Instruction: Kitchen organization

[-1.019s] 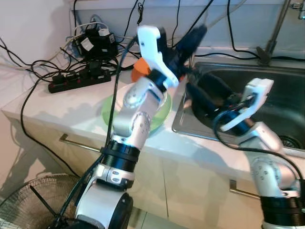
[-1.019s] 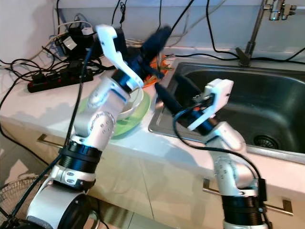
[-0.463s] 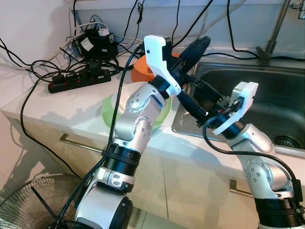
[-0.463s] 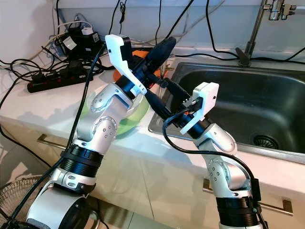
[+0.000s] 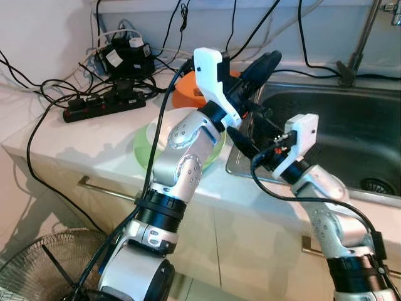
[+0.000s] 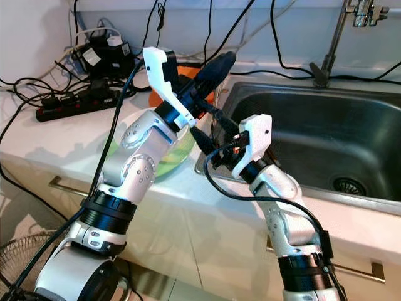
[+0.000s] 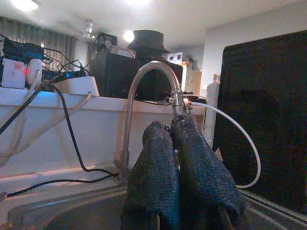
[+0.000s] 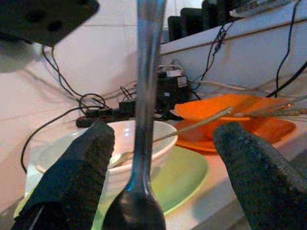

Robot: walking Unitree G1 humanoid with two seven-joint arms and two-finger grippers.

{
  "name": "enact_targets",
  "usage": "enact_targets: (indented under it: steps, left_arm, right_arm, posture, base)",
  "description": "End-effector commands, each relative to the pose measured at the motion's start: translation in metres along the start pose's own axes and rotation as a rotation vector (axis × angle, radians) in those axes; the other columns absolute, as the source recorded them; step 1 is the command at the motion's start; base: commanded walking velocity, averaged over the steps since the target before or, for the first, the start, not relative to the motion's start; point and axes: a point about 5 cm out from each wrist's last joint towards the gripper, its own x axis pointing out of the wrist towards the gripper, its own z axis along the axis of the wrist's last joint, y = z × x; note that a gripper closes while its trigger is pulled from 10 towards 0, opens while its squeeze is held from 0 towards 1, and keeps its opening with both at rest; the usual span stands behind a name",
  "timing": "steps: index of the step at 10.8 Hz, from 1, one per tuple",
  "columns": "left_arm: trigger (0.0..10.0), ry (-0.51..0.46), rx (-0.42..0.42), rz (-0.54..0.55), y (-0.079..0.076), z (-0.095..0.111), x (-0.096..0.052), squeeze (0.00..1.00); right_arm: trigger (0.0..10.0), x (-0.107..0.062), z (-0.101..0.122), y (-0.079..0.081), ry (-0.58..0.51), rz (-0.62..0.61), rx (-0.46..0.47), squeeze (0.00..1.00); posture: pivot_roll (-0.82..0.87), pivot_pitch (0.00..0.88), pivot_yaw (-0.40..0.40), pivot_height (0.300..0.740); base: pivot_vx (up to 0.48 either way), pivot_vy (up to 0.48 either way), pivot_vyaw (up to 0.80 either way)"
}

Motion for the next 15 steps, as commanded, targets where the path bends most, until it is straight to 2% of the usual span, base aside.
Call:
enact_targets:
  steps: [1,4,7,8,15]
  left_arm:
    - [10.0,-0.035,-0.081,-0.024,-0.015,-0.006,0.005,0.0]
    - [10.0,-0.037,-0.082,-0.022,-0.015,-0.006,0.005,0.0]
    - [10.0,-0.036,-0.081,-0.019,-0.014,-0.006,0.005,0.0]
    - [10.0,-0.037,-0.081,-0.018,-0.015,-0.006,0.005,0.0]
    - [10.0,-0.037,-0.082,-0.014,-0.013,-0.006,0.005,0.0]
  right_arm:
    - [10.0,0.005,0.006,0.0,-0.029,-0.009,-0.026,0.0]
    - [10.0,0.007,0.016,-0.006,-0.087,-0.059,-0.02,0.0]
    - [10.0,0.006,0.018,-0.01,-0.1,-0.079,-0.028,0.0]
    - [0.0,0.006,0.018,-0.011,-0.105,-0.086,-0.027,0.0]
    - [0.0,0.006,0.017,-0.011,-0.101,-0.076,-0.035,0.0]
  posture:
    - [0.04,0.0,0.156,0.74]
    - [0.03,0.0,0.154,0.74]
    - [0.04,0.0,0.153,0.74]
    - [0.04,0.0,0.154,0.74]
    - [0.04,0.0,0.151,0.74]
  base:
    - [0.0,0.0,0.0]
    - [0.0,0.0,0.0]
    - [0.0,0.0,0.0]
    - [0.0,0.0,0.0]
    - [0.0,0.0,0.0]
